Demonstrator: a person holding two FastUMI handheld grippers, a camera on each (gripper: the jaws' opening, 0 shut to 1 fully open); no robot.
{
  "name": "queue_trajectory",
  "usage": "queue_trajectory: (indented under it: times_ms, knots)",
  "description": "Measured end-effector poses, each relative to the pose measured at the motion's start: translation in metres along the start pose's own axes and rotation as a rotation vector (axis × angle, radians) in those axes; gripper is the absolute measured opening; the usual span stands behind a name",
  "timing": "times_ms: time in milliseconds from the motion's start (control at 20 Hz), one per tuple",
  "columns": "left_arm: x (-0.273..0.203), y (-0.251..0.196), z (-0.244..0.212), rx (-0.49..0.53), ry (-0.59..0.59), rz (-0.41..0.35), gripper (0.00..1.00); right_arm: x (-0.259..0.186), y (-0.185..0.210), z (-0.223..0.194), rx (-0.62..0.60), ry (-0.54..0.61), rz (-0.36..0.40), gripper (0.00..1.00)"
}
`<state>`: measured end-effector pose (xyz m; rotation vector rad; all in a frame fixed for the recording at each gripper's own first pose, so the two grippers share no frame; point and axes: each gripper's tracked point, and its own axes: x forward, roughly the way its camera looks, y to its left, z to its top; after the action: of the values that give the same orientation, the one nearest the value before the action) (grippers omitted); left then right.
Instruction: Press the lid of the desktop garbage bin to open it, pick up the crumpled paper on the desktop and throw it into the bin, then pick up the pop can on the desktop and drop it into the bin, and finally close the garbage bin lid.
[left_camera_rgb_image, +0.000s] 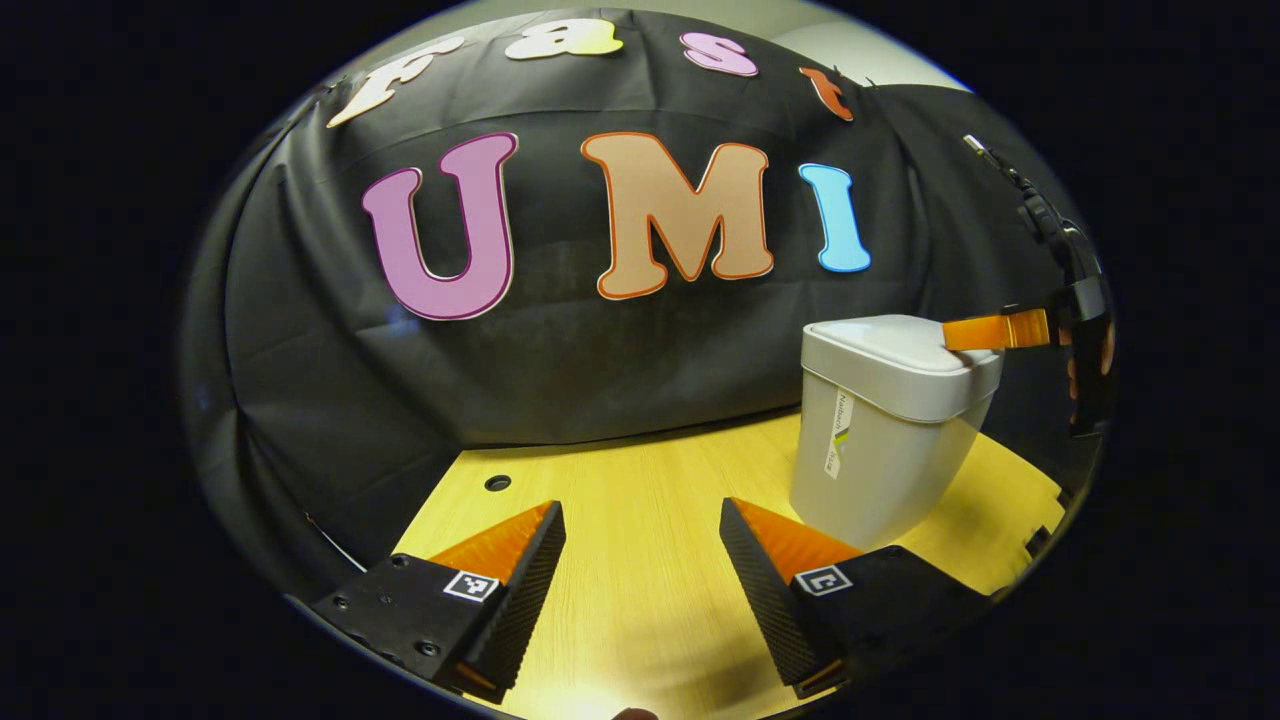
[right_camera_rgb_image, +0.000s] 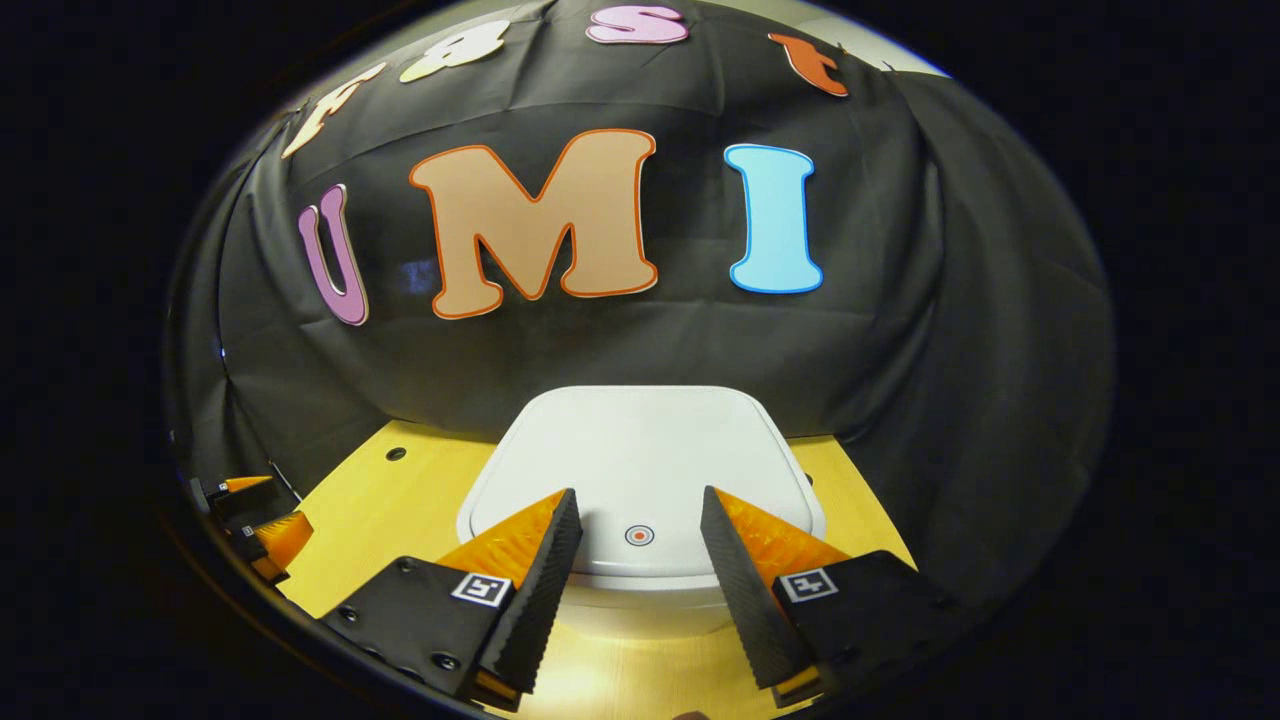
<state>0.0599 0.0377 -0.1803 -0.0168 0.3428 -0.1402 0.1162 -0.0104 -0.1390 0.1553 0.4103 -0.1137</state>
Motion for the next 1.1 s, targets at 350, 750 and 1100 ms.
queue_trajectory:
  times_ms: [350,750,1100]
  knots:
    - [-0.002,-0.003,0.013,0.013,-0.026,-0.006,0.91,-0.004,0.002,0.006,-0.026,-0.047,0.000,0.77]
    - [-0.008,-0.004,0.065,-0.002,-0.130,0.021,0.91,-0.029,0.023,0.032,-0.055,-0.194,0.044,0.80]
    - [-0.023,-0.007,0.109,-0.032,-0.226,0.049,0.91,-0.060,0.050,0.034,-0.095,-0.281,0.102,0.80]
